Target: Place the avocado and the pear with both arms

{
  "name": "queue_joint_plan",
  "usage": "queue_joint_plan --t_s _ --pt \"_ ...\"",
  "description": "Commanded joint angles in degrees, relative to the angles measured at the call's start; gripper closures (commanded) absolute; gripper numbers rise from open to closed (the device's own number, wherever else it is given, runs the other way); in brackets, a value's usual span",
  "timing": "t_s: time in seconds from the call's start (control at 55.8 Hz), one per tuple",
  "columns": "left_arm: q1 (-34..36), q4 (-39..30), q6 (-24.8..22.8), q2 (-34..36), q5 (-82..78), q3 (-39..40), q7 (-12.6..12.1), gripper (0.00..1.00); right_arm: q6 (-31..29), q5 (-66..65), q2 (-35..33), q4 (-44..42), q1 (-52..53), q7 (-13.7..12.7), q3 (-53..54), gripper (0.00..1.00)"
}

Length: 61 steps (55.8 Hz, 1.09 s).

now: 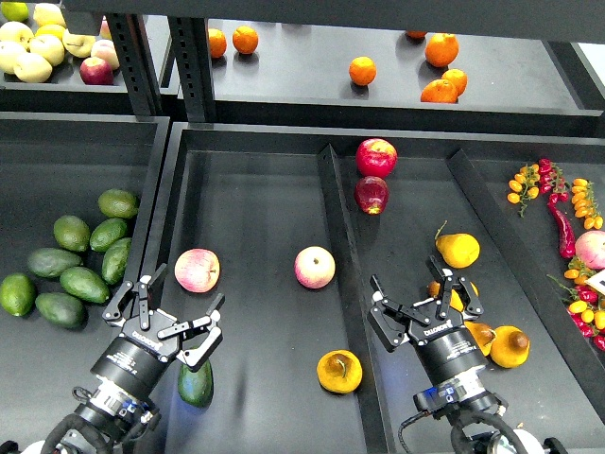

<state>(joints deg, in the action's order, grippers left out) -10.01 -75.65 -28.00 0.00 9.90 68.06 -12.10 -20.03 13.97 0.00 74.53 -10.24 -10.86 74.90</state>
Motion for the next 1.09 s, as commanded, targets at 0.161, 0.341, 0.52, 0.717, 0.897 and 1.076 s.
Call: queue_joint_plan --t_s 0.161,0.341,0.52,0.717,0.897,1.076 --pt "-1.9 -1.2 0.0 0.0 0.1 -0.1 0.0 0.01 0.0 0.0 0.0 0.0 0.0 0.0 -0.3 0.0" --pt "-2.6 -2.5 0.0 0.0 0.0 0.2 0.0 0.01 0.0 0.2 0.0 0.2 0.0 0.1 -0.5 0.0" --pt "-2.5 -2.9 0.0 0.0 -0.1 0.3 0.1 0.01 0.0 0.2 0.0 0.4 0.0 0.1 -0.8 0.01" --pt "-1.8 -2.7 0.0 0.0 -5.8 1.9 -1.4 0.01 0.1 0.2 0.0 0.4 0.2 0.1 -0.2 0.0" --pt "1.8 -2.8 0.0 0.0 -15.2 2.0 -3.4 0.01 0.3 0.3 0.0 0.4 1.3 0.2 0.1 0.01" --pt "6.9 -3.2 0.0 1.7 -21.7 2.0 -7.1 0.01 1.0 0.4 0.0 0.4 2.9 0.3 0.3 0.0"
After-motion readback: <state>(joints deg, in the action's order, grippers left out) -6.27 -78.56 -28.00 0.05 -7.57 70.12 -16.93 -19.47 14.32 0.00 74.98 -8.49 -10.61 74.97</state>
